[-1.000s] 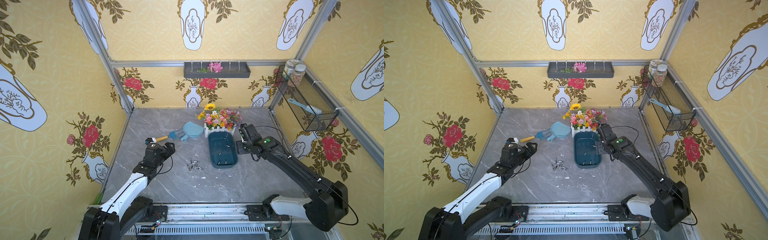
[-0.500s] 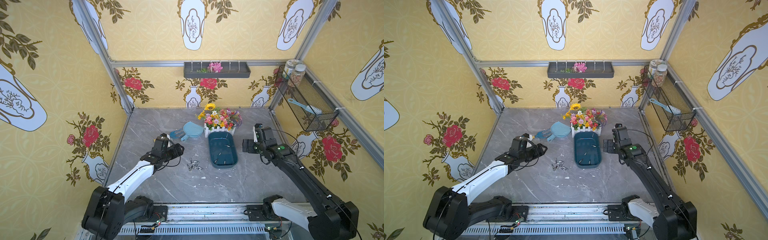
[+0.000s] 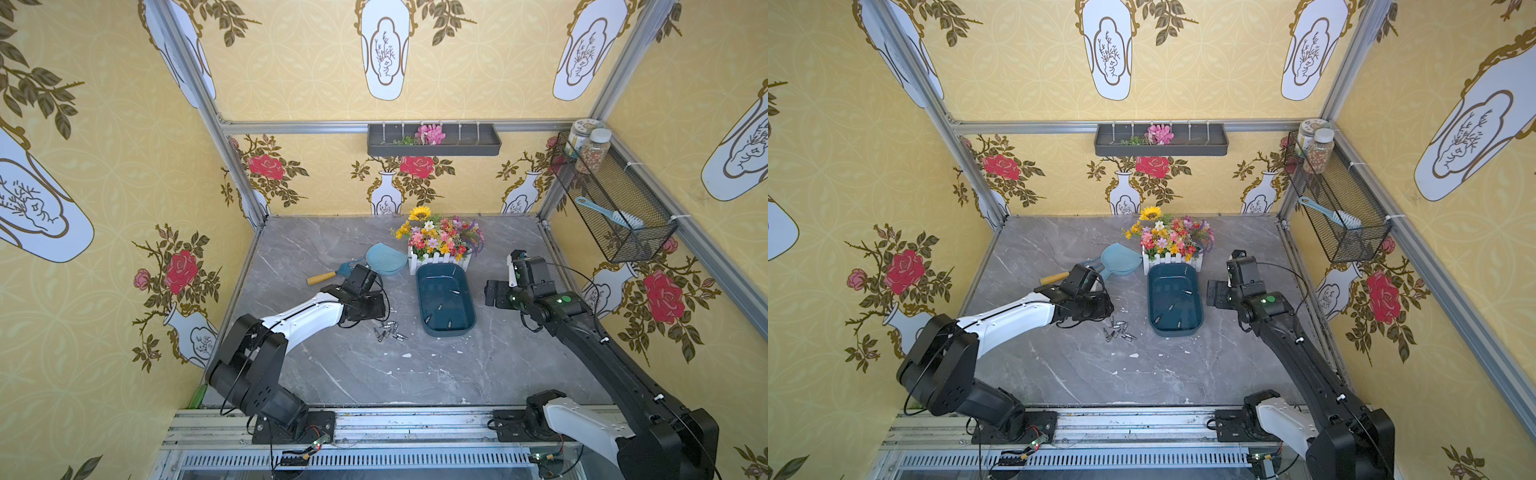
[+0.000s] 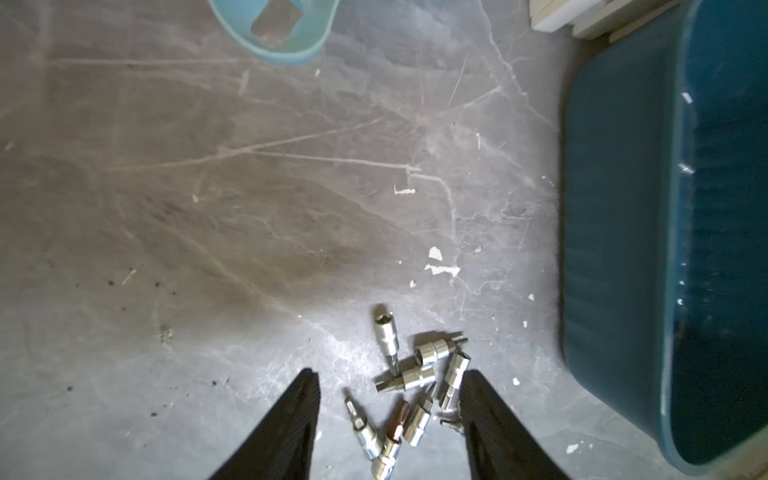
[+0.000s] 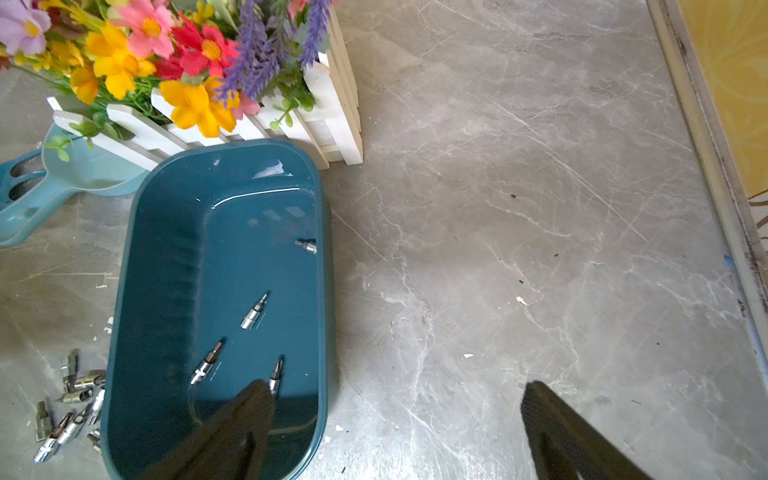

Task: Put the bit on the desktop into the storage box
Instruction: Pick up the screwdriver bit from the center of the board.

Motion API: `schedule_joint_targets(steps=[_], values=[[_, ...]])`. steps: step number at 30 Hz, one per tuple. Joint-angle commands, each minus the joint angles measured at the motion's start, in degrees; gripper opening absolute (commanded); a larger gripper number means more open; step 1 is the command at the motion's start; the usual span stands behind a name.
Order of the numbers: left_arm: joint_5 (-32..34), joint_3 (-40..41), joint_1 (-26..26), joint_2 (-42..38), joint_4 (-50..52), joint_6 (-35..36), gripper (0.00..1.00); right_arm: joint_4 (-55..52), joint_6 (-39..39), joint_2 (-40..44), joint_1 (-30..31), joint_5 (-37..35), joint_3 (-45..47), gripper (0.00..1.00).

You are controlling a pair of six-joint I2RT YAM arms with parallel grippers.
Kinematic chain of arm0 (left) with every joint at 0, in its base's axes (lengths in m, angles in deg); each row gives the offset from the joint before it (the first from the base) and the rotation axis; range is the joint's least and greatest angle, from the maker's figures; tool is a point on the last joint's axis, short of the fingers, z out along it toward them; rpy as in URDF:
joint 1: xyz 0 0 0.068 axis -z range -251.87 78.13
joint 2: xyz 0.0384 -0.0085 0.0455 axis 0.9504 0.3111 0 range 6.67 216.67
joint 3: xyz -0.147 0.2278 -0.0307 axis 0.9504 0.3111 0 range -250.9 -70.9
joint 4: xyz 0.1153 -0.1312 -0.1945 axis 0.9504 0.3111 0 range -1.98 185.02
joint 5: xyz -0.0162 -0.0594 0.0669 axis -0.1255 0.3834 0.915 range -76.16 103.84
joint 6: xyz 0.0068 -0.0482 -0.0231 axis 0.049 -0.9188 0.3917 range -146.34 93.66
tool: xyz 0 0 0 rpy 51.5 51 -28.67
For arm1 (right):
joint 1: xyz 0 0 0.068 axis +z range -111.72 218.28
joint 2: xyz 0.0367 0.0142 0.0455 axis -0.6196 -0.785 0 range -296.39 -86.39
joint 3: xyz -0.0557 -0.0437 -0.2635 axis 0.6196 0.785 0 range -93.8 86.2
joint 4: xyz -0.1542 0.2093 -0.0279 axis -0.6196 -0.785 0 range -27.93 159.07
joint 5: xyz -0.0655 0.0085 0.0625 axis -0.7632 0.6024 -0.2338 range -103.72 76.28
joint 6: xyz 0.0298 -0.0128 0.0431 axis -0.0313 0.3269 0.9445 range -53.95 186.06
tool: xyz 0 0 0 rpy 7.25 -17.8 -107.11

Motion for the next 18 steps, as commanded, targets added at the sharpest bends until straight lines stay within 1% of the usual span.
schedule_joint_targets(steps=[1,8,18], values=[[2.18,-2.26,1.28,3.12,3.87,1.79,0.55,1.73,0.82,0.32,0.01,-0.14,0.01,0.97],[1.90,-5.33,2.19,7.38,5.23,2.46,0.43,1.95,1.06,1.20,-0.03,-0.88,0.16,0.97],[2.16,-6.64,2.36,9.50,5.25,2.91,0.36,2.36,1.10,1.06,-0.08,-1.04,0.57,0.97]])
